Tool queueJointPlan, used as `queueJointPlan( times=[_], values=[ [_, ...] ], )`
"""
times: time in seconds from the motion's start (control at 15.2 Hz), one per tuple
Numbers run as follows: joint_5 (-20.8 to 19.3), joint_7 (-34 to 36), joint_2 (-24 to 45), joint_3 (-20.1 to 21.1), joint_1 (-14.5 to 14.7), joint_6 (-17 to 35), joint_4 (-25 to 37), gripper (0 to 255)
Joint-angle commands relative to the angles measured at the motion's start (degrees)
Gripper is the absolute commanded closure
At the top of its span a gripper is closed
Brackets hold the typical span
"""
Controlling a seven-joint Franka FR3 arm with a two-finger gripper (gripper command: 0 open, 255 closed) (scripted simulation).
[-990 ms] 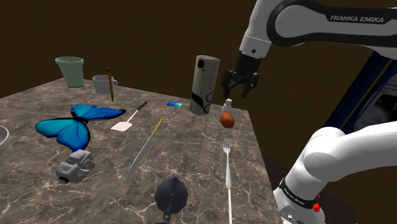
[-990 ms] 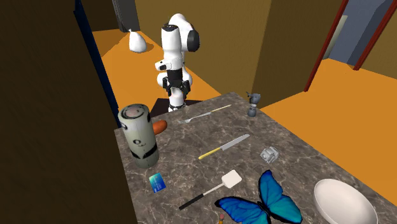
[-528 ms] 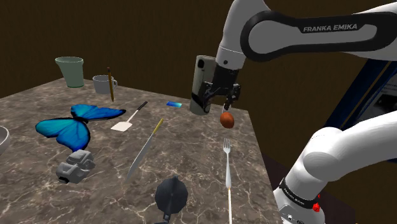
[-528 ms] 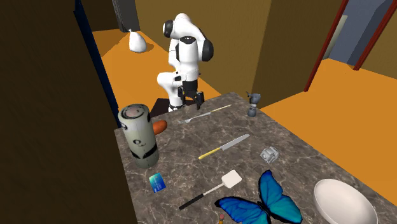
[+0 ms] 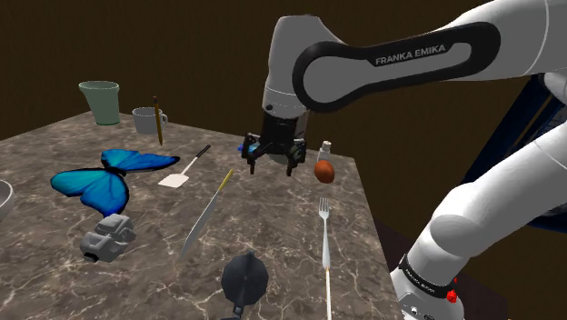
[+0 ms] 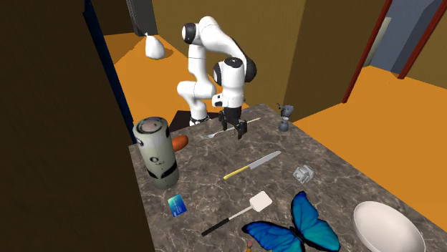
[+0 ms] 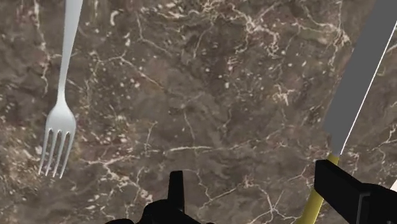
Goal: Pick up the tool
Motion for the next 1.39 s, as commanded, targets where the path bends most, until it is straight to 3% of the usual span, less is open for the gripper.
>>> queueJointPlan(
  times=[0.0,0.33,0.59,1.25,1.32],
  values=[
    [-2.13,6.27,5.26,3.23,-1.16,1.19,3.53,0],
    [-11.48,22.23,19.93,8.94,-2.14,3.52,12.29,0],
    [-20.49,34.53,32.53,8.94,1.52,3.04,21.16,0],
    [-23.82,37.48,36.92,7.28,3.47,7.80,19.63,0],
    [-23.81,37.49,36.92,7.29,3.48,7.72,19.72,255]
  ],
)
